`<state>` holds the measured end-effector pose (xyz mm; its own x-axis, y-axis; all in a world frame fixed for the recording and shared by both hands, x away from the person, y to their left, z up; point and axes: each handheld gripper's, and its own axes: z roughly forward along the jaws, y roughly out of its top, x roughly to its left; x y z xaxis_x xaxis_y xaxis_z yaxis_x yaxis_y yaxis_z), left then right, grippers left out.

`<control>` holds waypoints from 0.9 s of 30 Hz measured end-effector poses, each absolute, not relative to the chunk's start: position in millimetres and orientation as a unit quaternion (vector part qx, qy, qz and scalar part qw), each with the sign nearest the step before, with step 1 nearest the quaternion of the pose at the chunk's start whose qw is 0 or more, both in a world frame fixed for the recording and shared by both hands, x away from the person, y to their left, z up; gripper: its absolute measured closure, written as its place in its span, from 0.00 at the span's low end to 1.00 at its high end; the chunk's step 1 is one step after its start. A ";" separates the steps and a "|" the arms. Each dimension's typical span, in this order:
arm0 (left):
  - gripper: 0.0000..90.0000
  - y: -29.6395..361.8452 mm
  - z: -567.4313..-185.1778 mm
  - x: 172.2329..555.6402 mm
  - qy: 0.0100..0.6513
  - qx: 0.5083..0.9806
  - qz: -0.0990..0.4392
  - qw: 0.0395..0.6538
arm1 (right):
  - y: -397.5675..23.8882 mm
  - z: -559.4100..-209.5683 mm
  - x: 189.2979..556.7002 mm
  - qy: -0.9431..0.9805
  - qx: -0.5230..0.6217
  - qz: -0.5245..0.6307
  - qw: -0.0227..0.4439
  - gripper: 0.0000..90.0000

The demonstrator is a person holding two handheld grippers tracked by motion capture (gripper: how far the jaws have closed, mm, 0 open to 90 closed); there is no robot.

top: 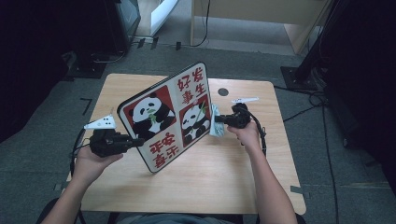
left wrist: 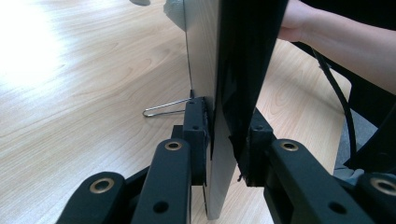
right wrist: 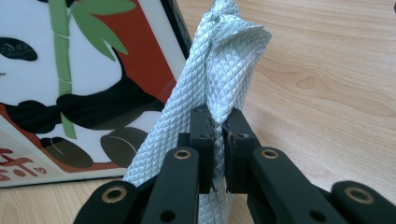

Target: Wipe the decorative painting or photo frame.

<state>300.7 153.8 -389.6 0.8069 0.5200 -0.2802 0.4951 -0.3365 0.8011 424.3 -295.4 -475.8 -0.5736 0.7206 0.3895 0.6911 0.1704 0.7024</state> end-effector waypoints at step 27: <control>0.81 151.4 -388.4 298.3 0.304 0.820 0.020 0.484 | -298.3 -486.9 422.3 0.762 0.480 0.435 0.021 0.95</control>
